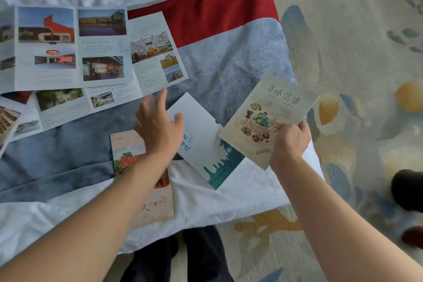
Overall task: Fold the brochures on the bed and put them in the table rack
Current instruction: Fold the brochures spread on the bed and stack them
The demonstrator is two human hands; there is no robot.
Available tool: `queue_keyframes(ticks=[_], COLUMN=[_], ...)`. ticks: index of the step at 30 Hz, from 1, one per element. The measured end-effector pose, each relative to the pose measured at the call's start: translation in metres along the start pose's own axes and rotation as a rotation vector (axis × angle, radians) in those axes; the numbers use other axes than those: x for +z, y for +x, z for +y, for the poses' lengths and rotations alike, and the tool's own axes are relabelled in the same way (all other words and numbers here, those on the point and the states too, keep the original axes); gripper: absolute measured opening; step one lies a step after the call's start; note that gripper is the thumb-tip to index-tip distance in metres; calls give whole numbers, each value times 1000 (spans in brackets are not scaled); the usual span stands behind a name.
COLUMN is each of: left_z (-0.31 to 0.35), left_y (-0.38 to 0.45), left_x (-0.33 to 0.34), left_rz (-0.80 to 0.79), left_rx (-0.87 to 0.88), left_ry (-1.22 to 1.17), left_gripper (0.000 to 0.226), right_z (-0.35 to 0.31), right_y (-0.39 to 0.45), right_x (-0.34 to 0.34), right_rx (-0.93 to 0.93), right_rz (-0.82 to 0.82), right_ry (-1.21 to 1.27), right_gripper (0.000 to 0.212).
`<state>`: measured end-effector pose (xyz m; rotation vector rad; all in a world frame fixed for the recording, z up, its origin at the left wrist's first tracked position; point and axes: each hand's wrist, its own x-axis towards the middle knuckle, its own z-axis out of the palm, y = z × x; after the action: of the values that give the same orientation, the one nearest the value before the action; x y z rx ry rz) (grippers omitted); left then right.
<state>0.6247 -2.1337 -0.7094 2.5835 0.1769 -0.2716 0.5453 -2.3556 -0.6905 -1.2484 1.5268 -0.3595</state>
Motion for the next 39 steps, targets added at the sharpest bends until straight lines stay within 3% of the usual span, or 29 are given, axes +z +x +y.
queue_keyframes(ticks=[3, 6, 10, 15, 22, 25, 28, 33, 39], left_z=[4, 0, -4, -21, -29, -9, 8, 12, 1], left_y=[-50, -92, -102, -63, -55, -53, -47, -44, -55], left_x=[19, 46, 60, 40, 25, 36, 49, 59, 49], left_rz=[-163, -359, -415, -401, -188, -111, -136, -171, -161], left_rx=[250, 407, 470, 523, 279, 87, 22, 9, 209], left_ry=[64, 309, 554, 591, 305, 217, 251, 242, 39], left_gripper=[92, 112, 108, 94, 83, 116, 131, 125, 100], right_z=[1, 0, 2, 2, 2, 3, 3, -2, -8], right_y=[3, 6, 5, 8, 5, 1, 0, 6, 19], right_x=[-1, -2, -4, -3, 12, 18, 20, 19, 8], right_rx=[84, 152, 156, 148, 161, 160, 141, 101, 80], right_rz=[49, 82, 72, 71, 60, 47, 40, 35, 91], right_ry=[45, 75, 84, 96, 76, 66, 55, 30, 3], right_gripper=[35, 36, 34, 35, 44, 45, 41, 35, 23])
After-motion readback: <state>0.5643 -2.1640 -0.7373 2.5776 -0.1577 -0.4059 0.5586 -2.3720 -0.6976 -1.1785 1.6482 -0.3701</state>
